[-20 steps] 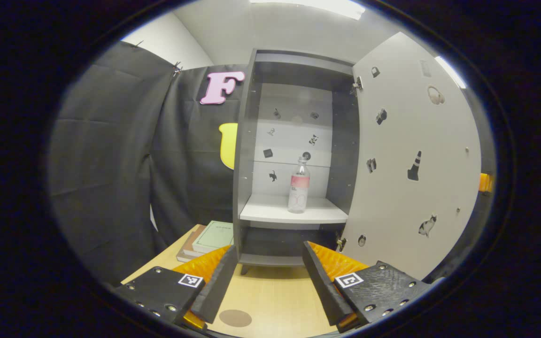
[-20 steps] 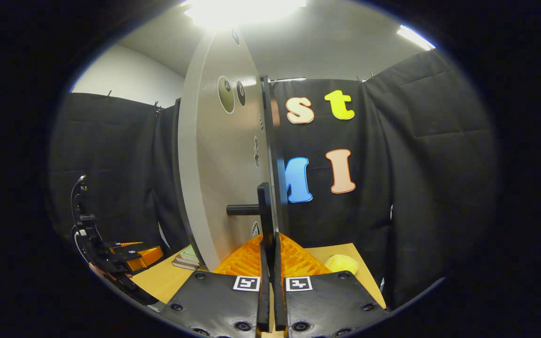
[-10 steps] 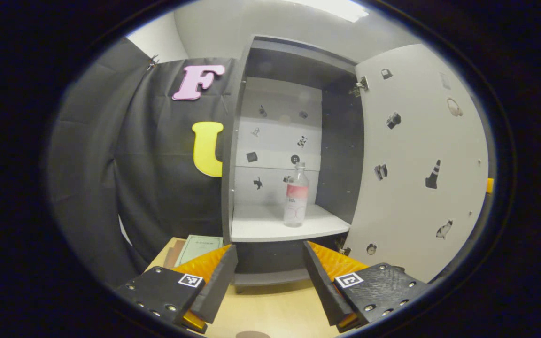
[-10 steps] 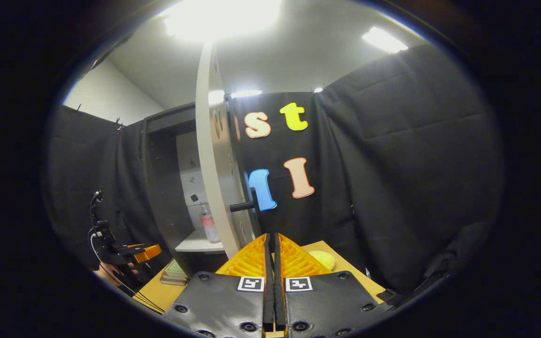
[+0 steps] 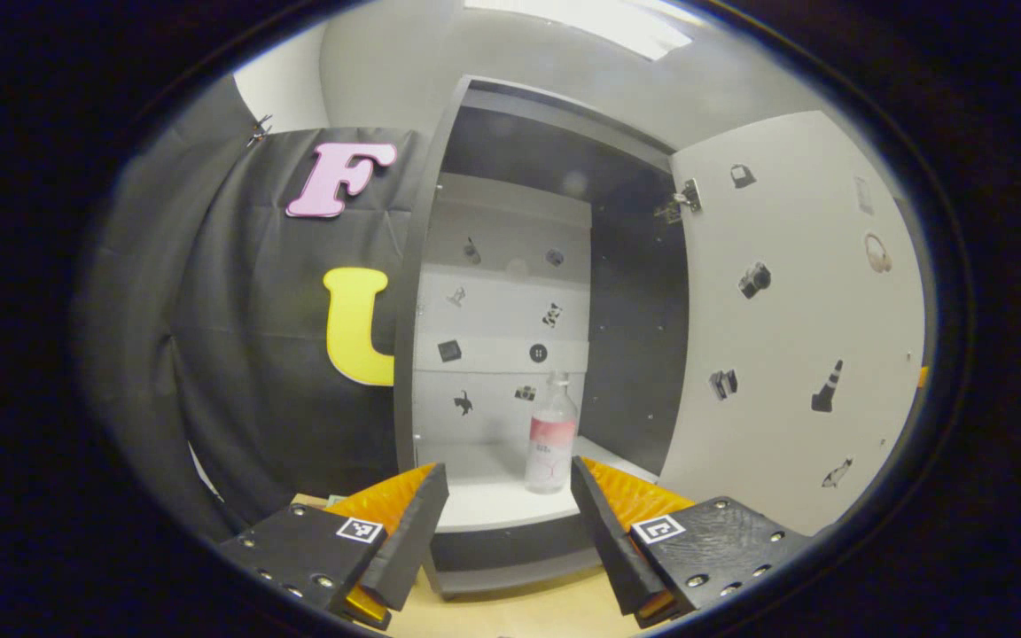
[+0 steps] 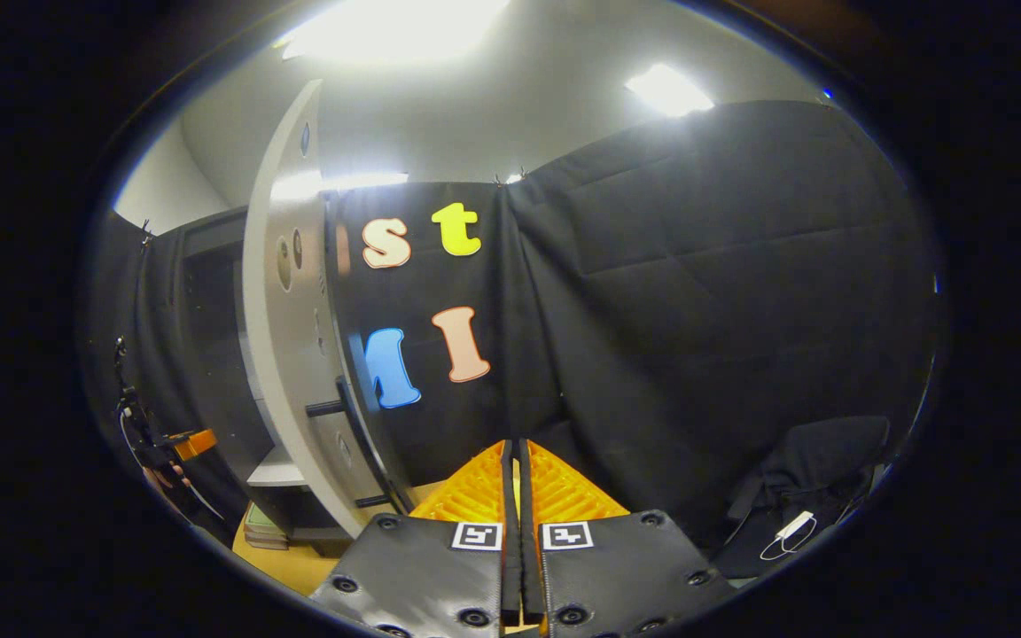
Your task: Open the cabinet door with the right hand, grasp the bottle in the cabinet with the left hand and place it on the coaster, then close the cabinet door with the right hand.
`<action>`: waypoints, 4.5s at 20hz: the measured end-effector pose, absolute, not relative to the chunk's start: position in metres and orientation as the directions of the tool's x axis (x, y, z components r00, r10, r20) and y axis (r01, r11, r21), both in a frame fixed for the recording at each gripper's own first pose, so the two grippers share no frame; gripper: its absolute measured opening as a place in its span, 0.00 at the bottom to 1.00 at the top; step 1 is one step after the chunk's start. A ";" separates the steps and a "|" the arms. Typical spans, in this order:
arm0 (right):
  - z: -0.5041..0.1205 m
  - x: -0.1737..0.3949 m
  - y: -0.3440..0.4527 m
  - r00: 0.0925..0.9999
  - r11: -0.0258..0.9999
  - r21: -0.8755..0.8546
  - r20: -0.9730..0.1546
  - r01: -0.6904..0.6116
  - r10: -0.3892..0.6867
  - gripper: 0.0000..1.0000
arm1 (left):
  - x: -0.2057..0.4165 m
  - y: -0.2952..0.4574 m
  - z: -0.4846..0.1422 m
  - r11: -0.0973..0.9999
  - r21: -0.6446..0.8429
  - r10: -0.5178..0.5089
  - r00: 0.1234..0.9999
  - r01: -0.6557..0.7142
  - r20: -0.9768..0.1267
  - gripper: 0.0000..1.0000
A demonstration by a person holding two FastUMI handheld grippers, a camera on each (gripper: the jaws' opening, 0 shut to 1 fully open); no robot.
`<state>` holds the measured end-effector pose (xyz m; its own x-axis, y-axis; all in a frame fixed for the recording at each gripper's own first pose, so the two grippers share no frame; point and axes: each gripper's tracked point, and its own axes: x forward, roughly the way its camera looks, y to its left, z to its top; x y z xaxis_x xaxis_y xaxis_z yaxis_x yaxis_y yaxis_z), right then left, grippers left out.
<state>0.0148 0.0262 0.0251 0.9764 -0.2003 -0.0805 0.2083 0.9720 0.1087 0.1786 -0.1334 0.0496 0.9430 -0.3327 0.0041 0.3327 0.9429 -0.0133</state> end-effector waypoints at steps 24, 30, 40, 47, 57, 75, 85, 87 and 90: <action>-0.014 0.164 -0.047 0.956 0.961 0.055 -0.130 0.271 -0.262 0.98 | 0.364 -0.257 -0.001 0.900 -0.042 -0.436 0.895 0.434 -0.088 0.86; -0.027 0.175 -0.054 0.948 0.958 0.047 -0.166 0.282 -0.271 0.98 | 0.383 -0.266 -0.018 0.901 -0.014 -0.432 0.894 0.434 -0.118 0.86; -0.039 0.196 -0.059 0.949 0.965 0.059 -0.205 0.257 -0.240 0.98 | 0.390 -0.275 -0.030 0.903 0.017 -0.424 0.895 0.430 -0.138 0.86; -0.042 0.211 -0.060 0.956 0.975 0.069 -0.222 0.213 -0.193 0.98 | 0.384 -0.273 -0.031 0.911 0.063 -0.396 0.908 0.407 -0.135 0.72; -0.023 0.232 -0.043 0.981 0.994 0.081 -0.186 0.078 -0.062 0.98 | 0.300 -0.232 -0.009 0.933 0.096 -0.343 0.938 0.347 -0.058 0.70; -0.019 0.143 0.004 0.975 0.987 0.139 -0.197 -0.077 0.103 0.98 | 0.047 -0.054 -0.178 0.993 0.112 -0.012 0.994 0.024 -0.108 0.70; -0.030 0.129 0.020 0.960 0.992 0.091 -0.257 -0.088 0.109 0.98 | 0.019 -0.038 -0.330 0.994 -0.090 0.045 0.983 -0.062 -0.176 0.72; -0.037 0.126 0.024 0.955 0.992 0.076 -0.273 -0.098 0.116 0.98 | 0.015 -0.040 -0.344 0.997 -0.065 0.036 0.982 -0.049 -0.187 0.70; -0.046 0.123 0.023 0.947 0.992 0.092 -0.303 -0.084 0.108 0.98 | 0.008 -0.052 -0.358 1.000 -0.025 0.007 0.980 -0.013 -0.198 0.72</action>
